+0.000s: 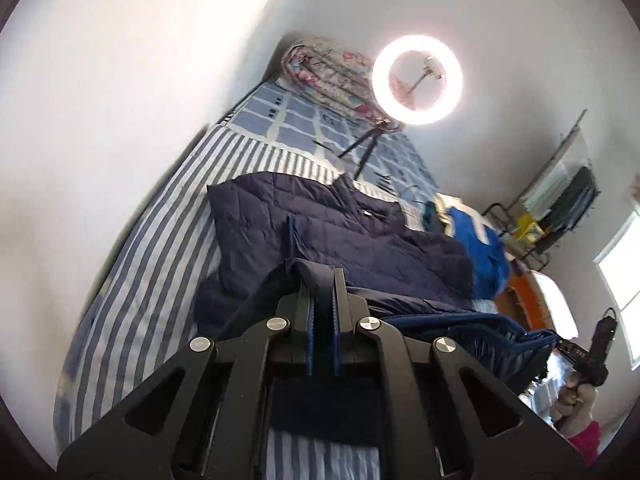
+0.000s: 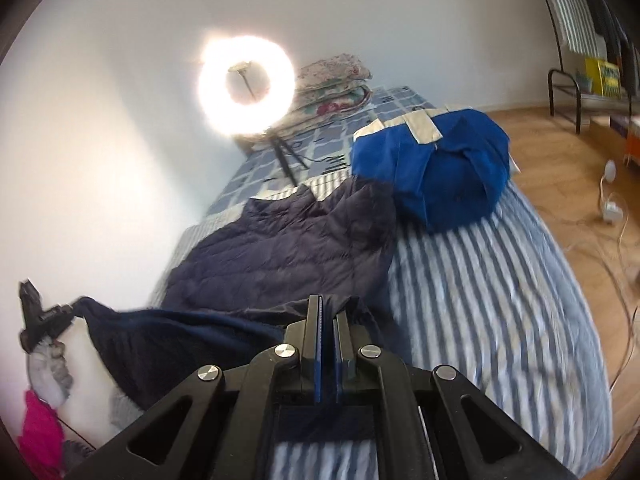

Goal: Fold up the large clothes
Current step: 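Lift the hem with both tools and fold it toward the collar, then lower the hem onto the jacket and open both tools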

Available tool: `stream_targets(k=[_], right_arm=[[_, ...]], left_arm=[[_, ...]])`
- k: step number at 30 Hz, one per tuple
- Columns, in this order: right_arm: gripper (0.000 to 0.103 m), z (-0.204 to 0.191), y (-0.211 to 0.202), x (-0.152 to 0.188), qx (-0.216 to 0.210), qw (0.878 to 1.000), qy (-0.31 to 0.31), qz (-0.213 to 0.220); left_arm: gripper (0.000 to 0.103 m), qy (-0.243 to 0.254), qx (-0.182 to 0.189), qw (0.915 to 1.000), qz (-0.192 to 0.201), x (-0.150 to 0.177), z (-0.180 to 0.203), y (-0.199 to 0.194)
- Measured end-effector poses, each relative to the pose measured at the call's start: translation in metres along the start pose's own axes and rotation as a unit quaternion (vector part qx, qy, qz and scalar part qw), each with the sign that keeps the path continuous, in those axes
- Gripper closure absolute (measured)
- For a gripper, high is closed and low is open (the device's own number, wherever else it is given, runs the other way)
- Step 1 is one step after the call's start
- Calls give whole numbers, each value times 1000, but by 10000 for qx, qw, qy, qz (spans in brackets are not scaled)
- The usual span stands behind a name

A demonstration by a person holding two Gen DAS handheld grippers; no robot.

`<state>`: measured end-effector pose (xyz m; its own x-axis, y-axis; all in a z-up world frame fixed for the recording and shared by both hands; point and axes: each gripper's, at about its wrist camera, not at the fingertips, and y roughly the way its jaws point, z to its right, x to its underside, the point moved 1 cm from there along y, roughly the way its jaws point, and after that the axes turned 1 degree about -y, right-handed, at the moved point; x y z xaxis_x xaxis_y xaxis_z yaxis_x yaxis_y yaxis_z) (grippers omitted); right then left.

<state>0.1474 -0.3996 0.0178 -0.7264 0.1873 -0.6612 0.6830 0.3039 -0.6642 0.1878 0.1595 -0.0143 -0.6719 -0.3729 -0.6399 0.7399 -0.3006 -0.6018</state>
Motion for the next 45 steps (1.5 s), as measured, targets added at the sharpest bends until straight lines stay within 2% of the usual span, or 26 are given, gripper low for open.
stream_targets(k=[5, 8, 10, 13, 16, 17, 18, 20, 21, 22, 24, 26, 28, 29, 31, 33, 35, 41, 42, 43, 44, 45], right_arm=[[102, 14, 78, -24, 342, 9989, -45, -312], [102, 25, 116, -23, 494, 9974, 65, -515], [102, 31, 138, -19, 539, 9958, 131, -723], [102, 34, 164, -12, 731, 9925, -41, -978], [101, 35, 177, -8, 885, 9904, -145, -1048], [101, 35, 178, -7, 877, 9908, -151, -1023], [98, 35, 178, -7, 834, 9915, -148, -984], [84, 36, 174, -8, 651, 9930, -87, -985], [74, 36, 173, -9, 569, 9935, -50, -986], [71, 38, 169, -11, 505, 9946, -10, -904], [63, 39, 163, -15, 388, 9959, 46, -821], [62, 43, 151, -18, 339, 9974, 65, -640], [58, 45, 140, -20, 321, 9984, -32, -454], [57, 45, 137, -21, 331, 9985, -121, -425], [46, 48, 136, -17, 456, 9972, -380, -450], [39, 52, 140, -9, 414, 9960, -500, -622], [39, 56, 147, -2, 465, 9943, -557, -782], [40, 54, 165, 6, 347, 9920, -656, -1024], [42, 51, 168, 7, 323, 9911, -730, -1067], [49, 47, 173, 8, 370, 9892, -841, -1146], [58, 45, 176, 9, 381, 9881, -908, -1179], [75, 44, 178, 11, 355, 9871, -950, -1237]], left_arm=[[99, -64, -425, 9984, -366, -15, -12, 83], [99, -128, -647, 9960, -605, -11, -24, 120], [99, 25, -856, 9934, -762, -7, -30, 144], [98, 54, -987, 9908, -920, -2, -40, 169], [96, 40, -1013, 9890, -1078, -1, -46, 182], [93, 51, -959, 9886, -1157, -1, -47, 183], [84, 55, -915, 9884, -1213, -2, -47, 182], [72, 23, -776, 9899, -1183, -6, -48, 172], [61, 5, -693, 9912, -1127, -9, -49, 167], [48, -9, -679, 9920, -1065, -11, -51, 161], [37, -148, -597, 9939, -920, -17, -58, 148], [37, -266, -463, 9958, -745, -20, -69, 134], [37, -59, -570, 9962, -654, -19, -74, 126], [37, 59, -632, 9954, -711, -16, -78, 125], [37, 128, -628, 9943, -848, -11, -82, 129], [37, 280, -614, 9921, -1055, -4, -82, 137], [37, 467, -576, 9896, -1236, 1, -79, 145], [38, 421, -686, 9854, -1503, 8, -78, 169], [46, 451, -724, 9842, -1552, 9, -78, 172], [61, 455, -737, 9831, -1612, 12, -77, 176], [68, 433, -734, 9824, -1661, 14, -77, 179], [79, 411, -738, 9818, -1703, 16, -77, 181]])
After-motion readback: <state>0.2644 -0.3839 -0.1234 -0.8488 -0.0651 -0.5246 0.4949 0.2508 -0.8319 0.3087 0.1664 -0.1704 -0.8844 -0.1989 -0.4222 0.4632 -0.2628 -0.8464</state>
